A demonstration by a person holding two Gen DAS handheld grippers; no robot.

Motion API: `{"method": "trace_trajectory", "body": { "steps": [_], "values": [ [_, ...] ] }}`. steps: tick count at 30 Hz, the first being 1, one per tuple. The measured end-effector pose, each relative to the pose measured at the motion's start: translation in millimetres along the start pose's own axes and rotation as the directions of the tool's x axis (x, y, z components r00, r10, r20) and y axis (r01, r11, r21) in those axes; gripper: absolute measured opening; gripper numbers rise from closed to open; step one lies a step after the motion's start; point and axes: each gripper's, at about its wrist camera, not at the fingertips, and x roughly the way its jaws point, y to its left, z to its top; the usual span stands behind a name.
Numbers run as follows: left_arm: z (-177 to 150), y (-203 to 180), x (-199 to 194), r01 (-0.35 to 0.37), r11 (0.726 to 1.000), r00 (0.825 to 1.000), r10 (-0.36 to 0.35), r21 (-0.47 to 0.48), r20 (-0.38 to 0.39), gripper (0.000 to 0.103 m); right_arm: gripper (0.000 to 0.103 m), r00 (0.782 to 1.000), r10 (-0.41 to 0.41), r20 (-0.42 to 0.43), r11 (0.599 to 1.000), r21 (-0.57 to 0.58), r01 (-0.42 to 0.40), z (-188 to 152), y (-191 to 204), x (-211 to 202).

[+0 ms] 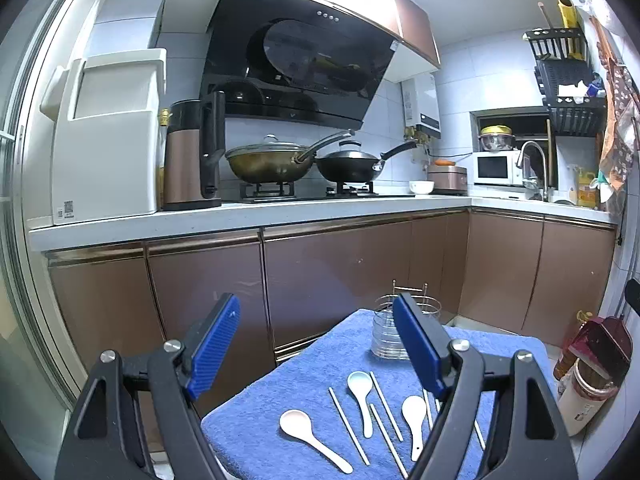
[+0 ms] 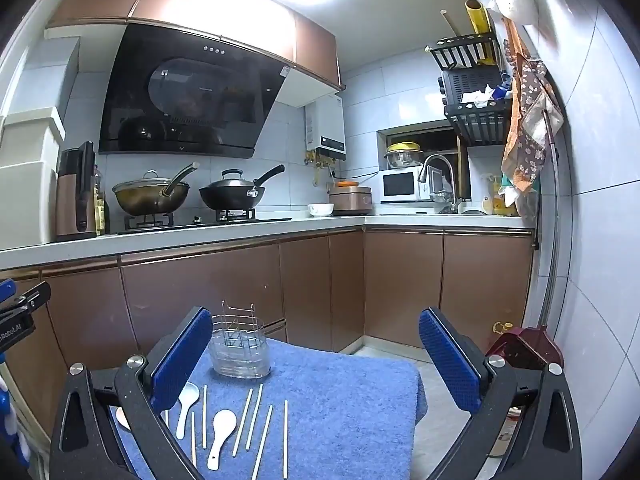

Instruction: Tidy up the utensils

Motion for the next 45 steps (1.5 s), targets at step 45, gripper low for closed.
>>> {"method": "trace_trajectory", "body": {
  "steps": [45],
  "values": [
    [-4.9,4.9,70.3,0.022,0.997,0.999,-0.023,-0.068,-0.027,0.078,0.102,0.994,0.062,-0.090,0.998,-0.004,-0.062,-3.2,-11.8,75.3]
  ]
}}
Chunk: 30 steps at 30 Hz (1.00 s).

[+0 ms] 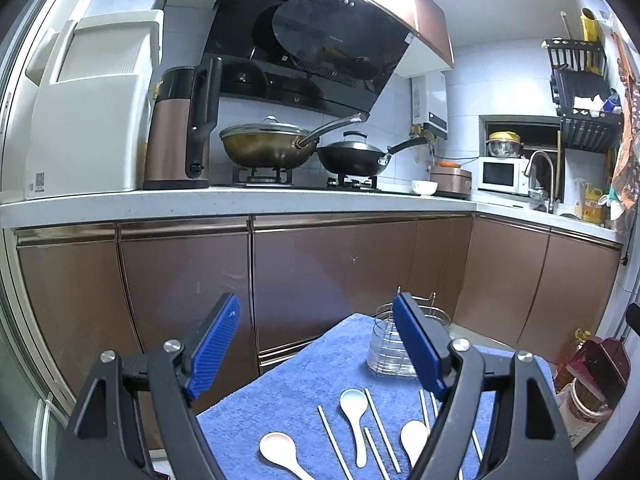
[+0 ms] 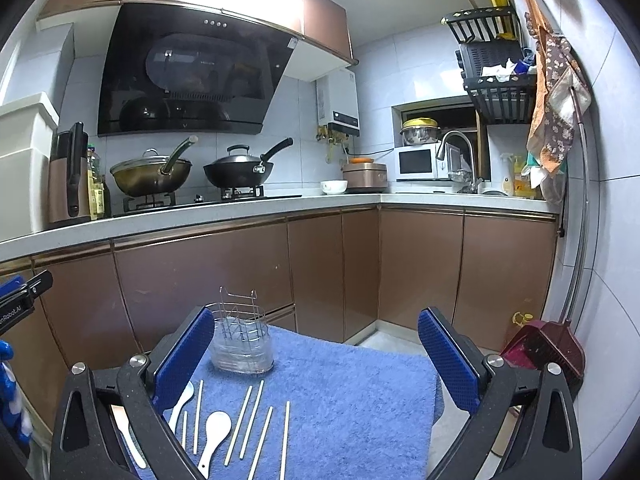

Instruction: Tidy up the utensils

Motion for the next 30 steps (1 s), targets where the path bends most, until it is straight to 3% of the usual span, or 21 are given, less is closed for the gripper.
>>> {"method": "trace_trajectory", "body": {
  "steps": [12,17,21,24,26,28,30],
  "values": [
    [-9.7,-1.9,27.6,0.017,1.000,0.998,-0.016,0.010,-0.054,0.078,0.098,0.999,0.008,-0.049,1.000,-0.016,-0.009,-3.5,6.2,26.2],
    [-18.6,2.0,45.9,0.046,0.999,0.992,-0.045,0.001,-0.121,0.078,0.094,0.996,0.015,-0.090,1.000,-0.025,-0.017,-8.5,8.0,40.4],
    [-28.2,13.0,68.1,0.071,0.997,0.971,-0.079,-0.042,-0.224,0.078,0.081,0.987,0.028,-0.160,0.999,-0.021,-0.031,-14.3,6.4,59.4],
    [-36.2,18.5,86.7,0.099,0.993,0.945,-0.114,-0.065,-0.306,0.077,0.067,0.965,0.054,-0.255,0.998,-0.001,-0.056,-21.9,2.8,81.9],
    [-44.2,19.2,102.4,0.139,0.986,0.911,-0.163,-0.091,-0.378,0.077,0.057,0.942,0.088,-0.323,0.996,0.023,-0.085,-29.6,-0.2,98.6],
    [-52.8,19.0,116.4,0.175,0.976,0.873,-0.214,-0.127,-0.439,0.077,0.043,0.904,0.125,-0.408,0.992,0.045,-0.117,-41.7,-1.5,122.0],
    [-63.6,15.8,130.8,0.212,0.963,0.827,-0.267,-0.166,-0.495,0.076,0.036,0.857,0.180,-0.482,0.984,0.084,-0.159,-56.5,-2.5,143.7]
  ]
}}
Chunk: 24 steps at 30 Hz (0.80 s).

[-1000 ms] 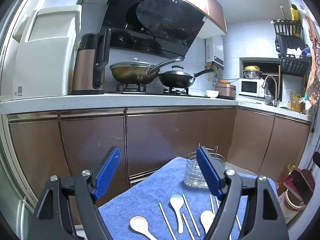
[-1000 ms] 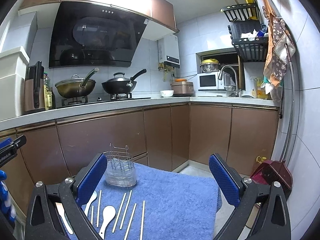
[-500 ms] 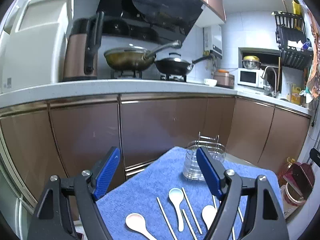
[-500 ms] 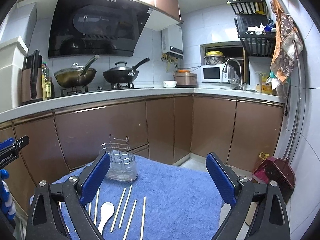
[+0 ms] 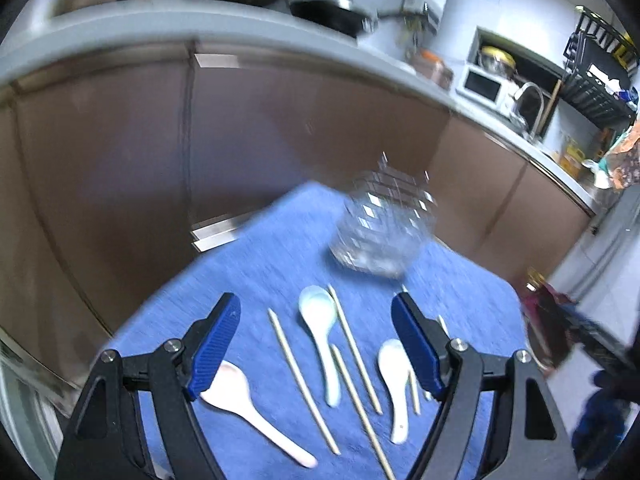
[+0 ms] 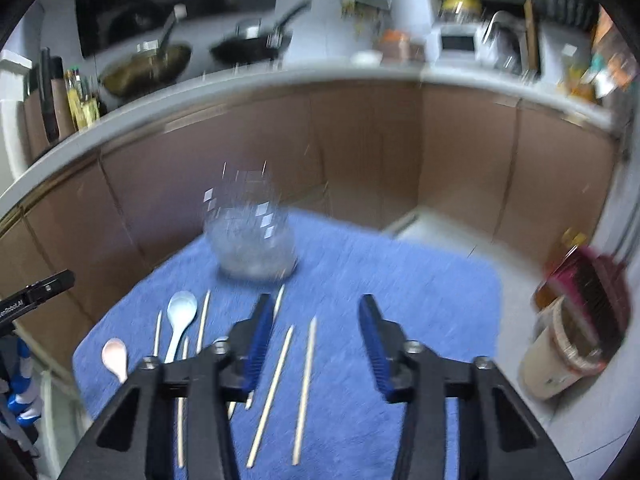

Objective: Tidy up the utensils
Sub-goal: 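Grasp a wooden chopstick with the left tool while the right tool grasps another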

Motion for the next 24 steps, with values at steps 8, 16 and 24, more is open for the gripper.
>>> {"method": "trace_trajectory", "body": {
  "steps": [8,16,24],
  "values": [
    [6.0,-16.6,99.8,0.142,0.987,0.933,-0.157,-0.070,-0.325,0.056,0.030,0.960,0.101,-0.260,0.995,0.020,-0.099,-13.2,-2.8,82.8],
    [-5.7,-26.4,180.1,0.057,0.994,0.843,-0.098,-0.094,-0.529,0.039,0.030,0.913,0.125,-0.389,0.992,0.037,-0.120,-19.4,-12.5,122.7],
    [-13.3,-31.8,222.6,0.006,0.995,0.795,-0.062,-0.095,-0.604,0.021,0.029,0.891,0.104,-0.443,0.994,0.024,-0.104,-19.0,-17.4,153.4]
  ]
}}
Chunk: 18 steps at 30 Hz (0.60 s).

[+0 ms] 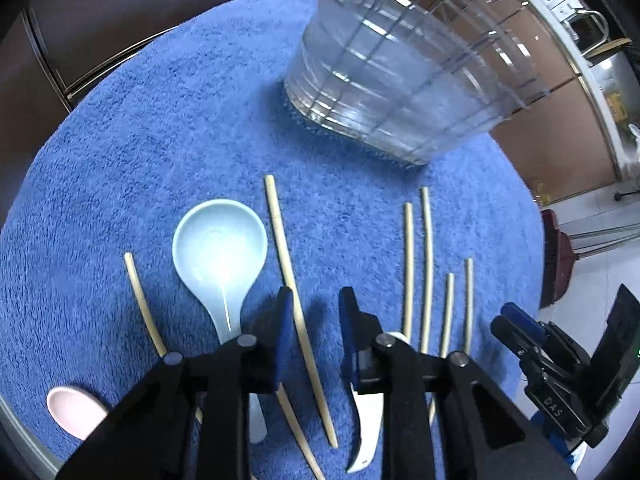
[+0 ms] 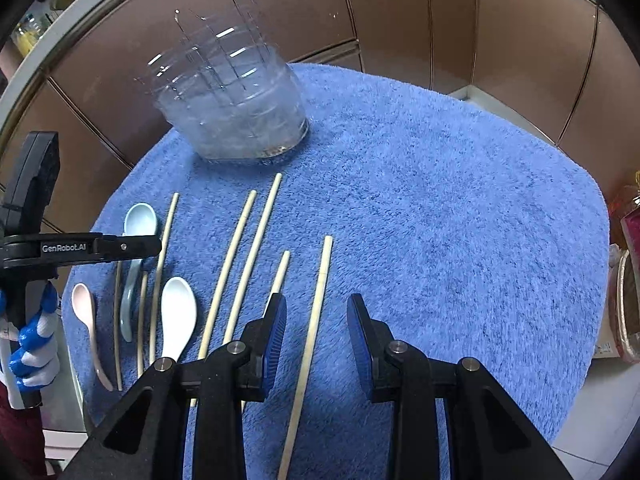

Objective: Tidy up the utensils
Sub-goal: 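Grasp a wooden chopstick with the left tool while the right tool grasps another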

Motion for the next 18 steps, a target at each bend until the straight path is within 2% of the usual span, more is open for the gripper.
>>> {"method": "trace_trajectory", "body": {
  "steps": [11,15,18],
  "values": [
    [20.0,-3.7,37.8,-0.068,0.998,0.996,0.067,-0.018,-0.062,0.015,0.021,0.996,-0.043,-0.075,0.999,-0.029,0.041,21.0,-1.0,25.7],
    [31.4,-7.2,47.2,-0.089,0.996,0.993,0.087,-0.018,-0.079,0.015,0.020,0.990,-0.086,-0.111,0.995,-0.063,0.079,28.2,5.8,40.5],
    [35.8,-11.9,44.6,-0.126,0.992,0.989,0.125,-0.016,-0.074,0.011,0.013,0.984,-0.142,-0.110,0.987,-0.095,0.131,28.5,12.3,47.7]
  ]
}}
